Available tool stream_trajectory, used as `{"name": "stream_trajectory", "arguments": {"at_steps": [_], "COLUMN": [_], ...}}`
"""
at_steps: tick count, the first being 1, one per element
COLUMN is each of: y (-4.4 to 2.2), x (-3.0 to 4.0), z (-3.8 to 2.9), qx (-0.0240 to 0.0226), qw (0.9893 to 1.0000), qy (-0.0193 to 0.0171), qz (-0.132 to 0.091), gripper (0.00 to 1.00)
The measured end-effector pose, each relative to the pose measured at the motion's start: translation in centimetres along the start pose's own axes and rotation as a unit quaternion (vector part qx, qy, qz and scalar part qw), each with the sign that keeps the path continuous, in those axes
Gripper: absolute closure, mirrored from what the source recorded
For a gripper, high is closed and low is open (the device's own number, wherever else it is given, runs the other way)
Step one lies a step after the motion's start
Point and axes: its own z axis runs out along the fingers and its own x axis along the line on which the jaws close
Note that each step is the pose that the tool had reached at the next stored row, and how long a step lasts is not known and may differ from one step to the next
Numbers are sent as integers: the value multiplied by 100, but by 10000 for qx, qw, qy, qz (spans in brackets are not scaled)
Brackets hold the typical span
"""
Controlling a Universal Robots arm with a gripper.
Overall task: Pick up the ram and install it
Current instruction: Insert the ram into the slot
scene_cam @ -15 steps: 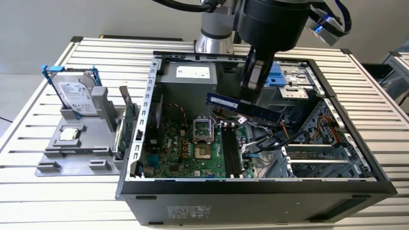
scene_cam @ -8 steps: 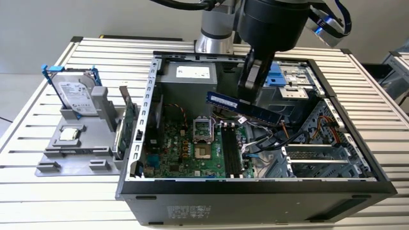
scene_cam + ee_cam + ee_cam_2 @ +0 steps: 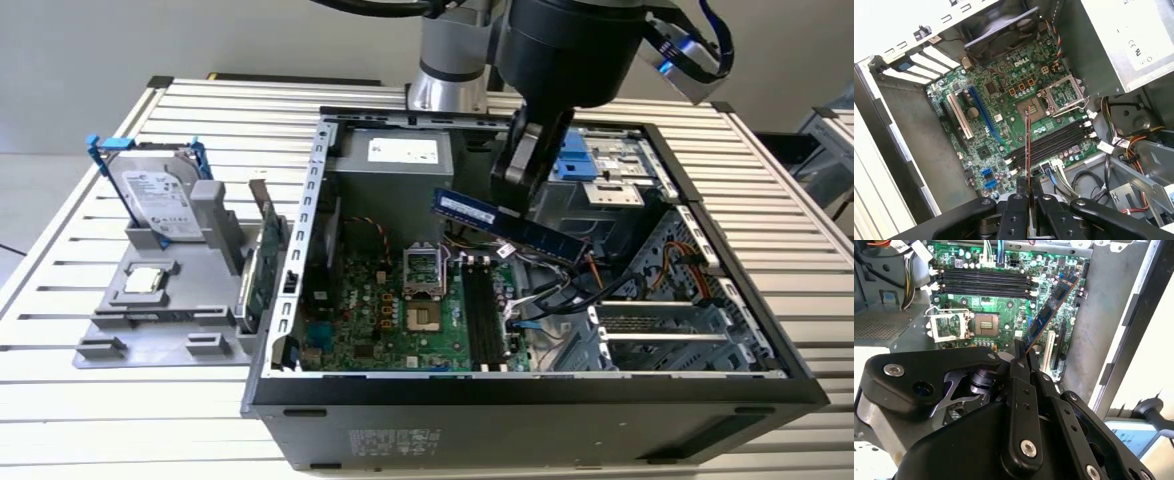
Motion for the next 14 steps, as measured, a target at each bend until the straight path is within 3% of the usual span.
{"name": "stream_trajectory", "arguments": {"at_steps": [7,14], "y": [0,0], "x": [0,0], "z": [0,0], "qx": [-21,-40], "qw": [9996,9985], "qy": [0,0], "qz": [279,538], "gripper": [100,100]}}
